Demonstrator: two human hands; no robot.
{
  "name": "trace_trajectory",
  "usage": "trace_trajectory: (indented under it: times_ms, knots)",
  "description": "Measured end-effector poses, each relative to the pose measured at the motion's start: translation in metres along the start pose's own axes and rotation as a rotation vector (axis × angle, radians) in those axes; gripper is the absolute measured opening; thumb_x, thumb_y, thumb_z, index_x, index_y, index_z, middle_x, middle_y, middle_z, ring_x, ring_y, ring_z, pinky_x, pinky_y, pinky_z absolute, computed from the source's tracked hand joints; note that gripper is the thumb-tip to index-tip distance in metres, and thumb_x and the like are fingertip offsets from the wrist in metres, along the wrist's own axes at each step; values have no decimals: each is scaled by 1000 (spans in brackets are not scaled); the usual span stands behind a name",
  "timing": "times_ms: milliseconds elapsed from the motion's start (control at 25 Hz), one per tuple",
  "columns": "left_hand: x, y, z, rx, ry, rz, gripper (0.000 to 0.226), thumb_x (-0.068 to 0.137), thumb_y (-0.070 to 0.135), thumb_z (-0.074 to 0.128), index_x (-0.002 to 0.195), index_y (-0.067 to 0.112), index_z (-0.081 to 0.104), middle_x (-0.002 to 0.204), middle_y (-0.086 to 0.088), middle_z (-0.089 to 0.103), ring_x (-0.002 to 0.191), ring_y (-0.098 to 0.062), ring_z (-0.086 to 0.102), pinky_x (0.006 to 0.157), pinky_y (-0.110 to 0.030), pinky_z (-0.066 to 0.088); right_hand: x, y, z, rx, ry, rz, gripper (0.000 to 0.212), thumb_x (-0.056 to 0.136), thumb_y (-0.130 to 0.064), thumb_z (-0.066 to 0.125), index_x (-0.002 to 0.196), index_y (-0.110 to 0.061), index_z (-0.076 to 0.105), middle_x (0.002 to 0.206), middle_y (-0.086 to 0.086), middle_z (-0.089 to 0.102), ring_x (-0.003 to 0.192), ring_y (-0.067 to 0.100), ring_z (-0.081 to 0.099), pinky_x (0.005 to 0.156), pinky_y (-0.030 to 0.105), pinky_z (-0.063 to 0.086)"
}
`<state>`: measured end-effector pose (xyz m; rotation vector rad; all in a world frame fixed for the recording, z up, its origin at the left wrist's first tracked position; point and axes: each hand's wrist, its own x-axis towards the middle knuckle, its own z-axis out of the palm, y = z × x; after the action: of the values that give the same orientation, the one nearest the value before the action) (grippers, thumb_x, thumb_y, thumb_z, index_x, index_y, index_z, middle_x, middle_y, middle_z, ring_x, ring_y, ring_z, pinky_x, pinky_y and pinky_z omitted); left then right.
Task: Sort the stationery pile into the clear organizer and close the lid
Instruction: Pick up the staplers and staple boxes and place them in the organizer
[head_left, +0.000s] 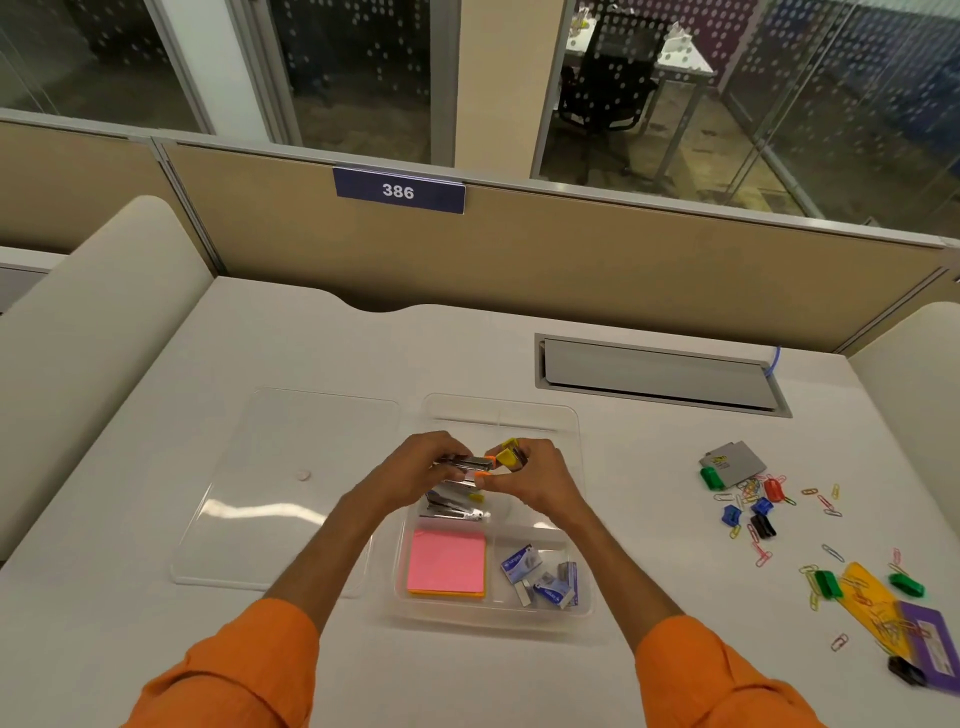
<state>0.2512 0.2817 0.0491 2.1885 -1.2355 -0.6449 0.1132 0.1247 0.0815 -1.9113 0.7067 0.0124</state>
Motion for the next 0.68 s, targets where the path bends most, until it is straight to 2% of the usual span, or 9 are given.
trace_trajectory:
  times_ms: [80,200,320,440,480,560,680]
  knots:
    - [5,4,7,178,31,-2,25,93,16,61,116,18,68,107,-2,68,97,-19,59,84,-32,47,5,2,1,-95,23,-29,44,60,-33,91,97,-16,73,78,-6,69,66,3,60,60,13,47]
    - [6,11,24,406,69,-8,28,84,17,67,112,16,64,105,-6,66,94,-25,60,78,-35,45,7,11,-5,-164,107,-19,53,60,-39,90,104,-19,67,88,-5,68,79,10,65,72,20,54]
    - [-3,16,47,610,60,-26,38,59,12,87,91,14,66,81,-4,65,69,-23,64,53,-31,43,3,20,-19,-130,149,31,45,69,-33,85,105,-15,64,84,-6,63,73,10,60,68,20,51]
    - [-2,19,57,658,83,-47,49,31,3,91,70,14,65,63,-1,60,47,-18,57,38,-25,37,-7,30,-32,-128,121,84,45,76,-35,80,109,-15,60,89,-3,61,76,12,58,72,29,54]
    - [0,19,58,635,96,-51,52,22,1,91,65,14,64,60,-1,58,43,-17,54,36,-23,35,-11,32,-35,-112,99,104,45,77,-36,79,110,-16,56,91,-2,61,77,13,59,70,30,56]
    - [2,22,57,611,117,-55,56,12,1,90,60,14,64,56,-1,56,41,-16,53,35,-21,35,-19,37,-42,-62,35,149,46,81,-35,75,113,-18,48,96,0,61,71,13,59,56,22,52]
    - [5,20,59,582,120,-62,53,13,4,93,56,15,64,55,0,56,43,-16,54,36,-21,35,-25,42,-43,-100,-30,153,43,87,-36,69,112,-14,41,100,2,66,68,10,59,47,12,44]
